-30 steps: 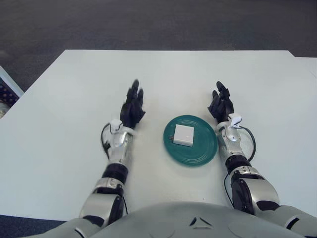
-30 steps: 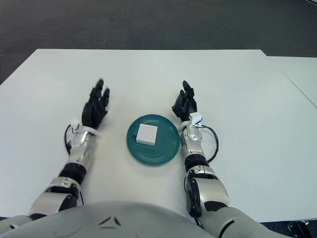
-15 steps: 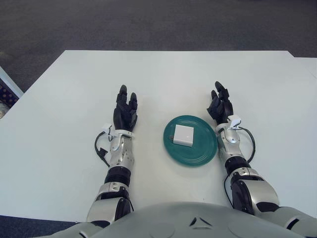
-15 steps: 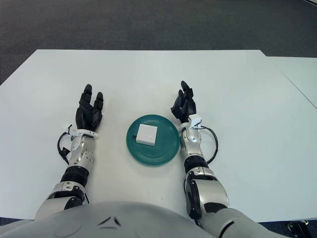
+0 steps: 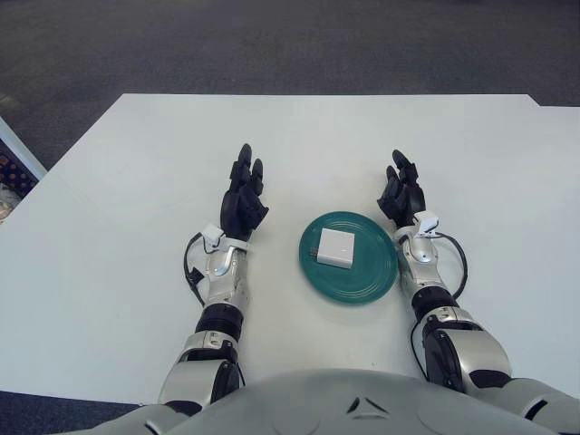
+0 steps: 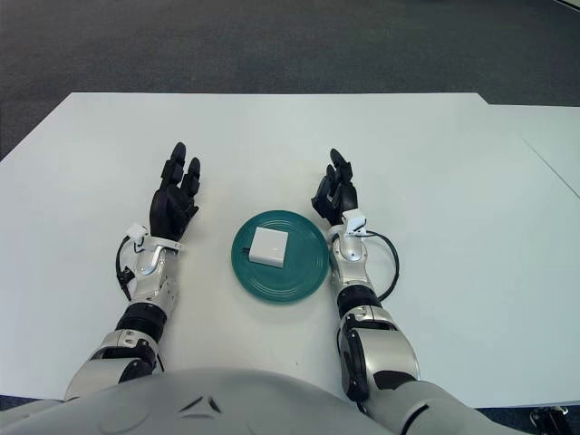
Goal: Put the charger into the plate.
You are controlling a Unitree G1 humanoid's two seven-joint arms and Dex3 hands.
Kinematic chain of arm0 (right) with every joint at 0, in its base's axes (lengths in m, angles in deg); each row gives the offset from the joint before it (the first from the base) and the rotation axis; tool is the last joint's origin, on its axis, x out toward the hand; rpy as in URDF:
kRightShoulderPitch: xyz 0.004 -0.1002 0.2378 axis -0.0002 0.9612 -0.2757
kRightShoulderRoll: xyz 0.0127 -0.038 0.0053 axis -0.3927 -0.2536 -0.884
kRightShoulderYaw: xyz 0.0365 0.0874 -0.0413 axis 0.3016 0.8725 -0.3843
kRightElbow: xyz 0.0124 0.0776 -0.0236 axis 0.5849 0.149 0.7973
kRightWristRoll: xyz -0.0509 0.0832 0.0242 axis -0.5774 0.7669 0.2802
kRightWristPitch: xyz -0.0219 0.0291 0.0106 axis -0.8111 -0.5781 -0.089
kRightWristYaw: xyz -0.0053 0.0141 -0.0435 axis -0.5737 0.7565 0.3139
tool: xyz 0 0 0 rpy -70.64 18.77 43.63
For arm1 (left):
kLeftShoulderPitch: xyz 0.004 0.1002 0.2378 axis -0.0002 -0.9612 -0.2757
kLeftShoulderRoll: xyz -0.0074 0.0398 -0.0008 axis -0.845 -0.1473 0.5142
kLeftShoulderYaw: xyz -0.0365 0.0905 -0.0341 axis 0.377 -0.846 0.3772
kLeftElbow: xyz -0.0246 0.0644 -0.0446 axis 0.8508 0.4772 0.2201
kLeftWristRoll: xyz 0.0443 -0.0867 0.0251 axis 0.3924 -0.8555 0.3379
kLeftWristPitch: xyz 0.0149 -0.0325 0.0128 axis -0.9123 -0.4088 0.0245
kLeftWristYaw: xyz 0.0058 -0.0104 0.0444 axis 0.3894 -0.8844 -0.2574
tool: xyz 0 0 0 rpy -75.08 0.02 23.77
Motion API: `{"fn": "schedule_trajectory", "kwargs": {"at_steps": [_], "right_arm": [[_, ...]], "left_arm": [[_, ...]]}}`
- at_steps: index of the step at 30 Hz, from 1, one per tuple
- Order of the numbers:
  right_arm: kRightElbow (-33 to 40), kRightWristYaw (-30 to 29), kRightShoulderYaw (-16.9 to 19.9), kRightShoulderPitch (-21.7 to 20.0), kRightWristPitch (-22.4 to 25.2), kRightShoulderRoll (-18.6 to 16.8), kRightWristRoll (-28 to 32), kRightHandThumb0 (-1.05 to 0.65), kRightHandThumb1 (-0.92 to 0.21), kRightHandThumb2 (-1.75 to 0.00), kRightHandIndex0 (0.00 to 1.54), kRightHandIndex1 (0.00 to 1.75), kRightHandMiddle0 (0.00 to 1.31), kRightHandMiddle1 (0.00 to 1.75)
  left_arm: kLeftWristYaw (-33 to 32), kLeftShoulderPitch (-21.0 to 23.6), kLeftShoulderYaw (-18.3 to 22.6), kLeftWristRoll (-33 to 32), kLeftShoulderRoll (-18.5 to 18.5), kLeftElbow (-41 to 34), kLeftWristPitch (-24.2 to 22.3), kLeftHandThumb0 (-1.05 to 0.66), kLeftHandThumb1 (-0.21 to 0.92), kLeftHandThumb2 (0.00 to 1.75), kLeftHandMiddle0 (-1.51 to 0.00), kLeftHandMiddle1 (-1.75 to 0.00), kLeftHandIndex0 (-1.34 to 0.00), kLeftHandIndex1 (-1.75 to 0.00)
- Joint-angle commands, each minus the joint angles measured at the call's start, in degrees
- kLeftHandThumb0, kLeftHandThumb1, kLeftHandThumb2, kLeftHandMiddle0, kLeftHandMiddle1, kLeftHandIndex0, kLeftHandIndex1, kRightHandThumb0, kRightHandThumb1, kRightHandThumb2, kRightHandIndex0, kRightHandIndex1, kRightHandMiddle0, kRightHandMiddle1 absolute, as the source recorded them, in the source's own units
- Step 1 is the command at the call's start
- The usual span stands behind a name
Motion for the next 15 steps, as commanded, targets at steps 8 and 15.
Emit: {"fn": "schedule_trajectory", "kwargs": {"at_steps": [8, 15], "right_arm": [[-2.3, 0.5, -1.0, 7.9, -1.3, -1.1, -0.7, -0.79, -0.92, -0.96, 0.09, 0.00, 0.00, 0.39], [1.7, 0.6, -1.8, 11.3, -2.6, -1.2, -0.8, -0.82, -0.92, -0.95, 0.07, 0.00, 0.00, 0.33]], "left_arm": [[-3.0, -6.2, 0.0, 6.5, -0.7, 9.3, 11.1, -1.03, 0.92, 1.07, 0.00, 0.00, -0.04, -0.08], [2.3, -7.0, 1.8, 0.5, -0.5, 10.8, 10.9, -1.04, 0.92, 1.03, -0.04, -0.01, -0.04, -0.17]]}}
